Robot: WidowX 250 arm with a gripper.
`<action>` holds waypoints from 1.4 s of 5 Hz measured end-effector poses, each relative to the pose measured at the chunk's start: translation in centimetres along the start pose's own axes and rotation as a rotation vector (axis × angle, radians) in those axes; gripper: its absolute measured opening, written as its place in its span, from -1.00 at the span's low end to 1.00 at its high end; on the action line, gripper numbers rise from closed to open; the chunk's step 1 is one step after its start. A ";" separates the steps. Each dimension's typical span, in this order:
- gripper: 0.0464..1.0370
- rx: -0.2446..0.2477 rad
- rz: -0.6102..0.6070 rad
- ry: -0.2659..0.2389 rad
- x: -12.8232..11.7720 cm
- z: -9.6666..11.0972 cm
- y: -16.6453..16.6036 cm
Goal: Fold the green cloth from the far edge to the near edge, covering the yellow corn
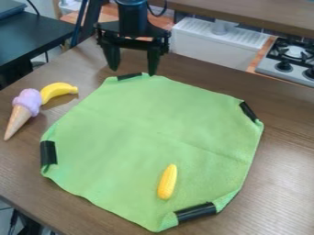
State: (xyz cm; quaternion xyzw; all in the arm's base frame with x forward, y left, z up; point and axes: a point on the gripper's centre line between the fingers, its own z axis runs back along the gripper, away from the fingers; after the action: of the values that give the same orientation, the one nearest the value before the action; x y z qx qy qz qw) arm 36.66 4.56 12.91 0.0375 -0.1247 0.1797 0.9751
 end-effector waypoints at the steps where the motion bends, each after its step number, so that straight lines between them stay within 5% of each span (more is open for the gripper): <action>1: 0.93 0.022 -0.041 -0.007 2.4 -1.5 -0.1; 2: 0.93 0.005 -0.174 -0.002 4.6 -3.3 -0.6; 4: 0.93 -0.151 -0.439 0.018 6.6 -4.8 0.6; 7: 0.93 -0.236 -0.767 -0.004 8.1 -6.6 3.6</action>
State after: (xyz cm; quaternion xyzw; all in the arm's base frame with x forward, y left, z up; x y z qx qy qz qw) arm 44.17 11.43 8.73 -0.0305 -0.1233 -0.2128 0.9688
